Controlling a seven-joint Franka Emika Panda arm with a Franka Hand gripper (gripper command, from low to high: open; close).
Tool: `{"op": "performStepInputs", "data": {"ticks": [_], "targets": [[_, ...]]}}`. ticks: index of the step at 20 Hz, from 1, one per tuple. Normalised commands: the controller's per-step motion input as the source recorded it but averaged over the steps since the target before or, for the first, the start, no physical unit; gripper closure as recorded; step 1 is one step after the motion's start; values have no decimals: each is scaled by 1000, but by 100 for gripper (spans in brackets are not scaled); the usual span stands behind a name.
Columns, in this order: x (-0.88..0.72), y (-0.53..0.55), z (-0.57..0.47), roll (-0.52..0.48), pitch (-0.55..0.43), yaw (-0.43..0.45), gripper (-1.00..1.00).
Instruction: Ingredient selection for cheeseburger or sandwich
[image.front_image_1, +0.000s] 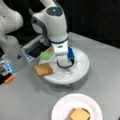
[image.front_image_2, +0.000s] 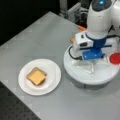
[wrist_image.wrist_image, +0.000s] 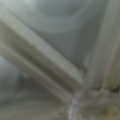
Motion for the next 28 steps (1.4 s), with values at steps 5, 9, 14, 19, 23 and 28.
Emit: {"op": "performStepInputs", "data": {"ticks": [5,9,14,19,23,28], "targets": [[-172,8,-24,133,-124,340,-100],[-151,14,15,158,-79,299,-100],[-142,6,14,219,-37,218,-100],[-159,14,6,219,-9,79,-100],[-263,86,117,128,43,-142,-100],[-251,211,195,43,26,-305,-100]]}}
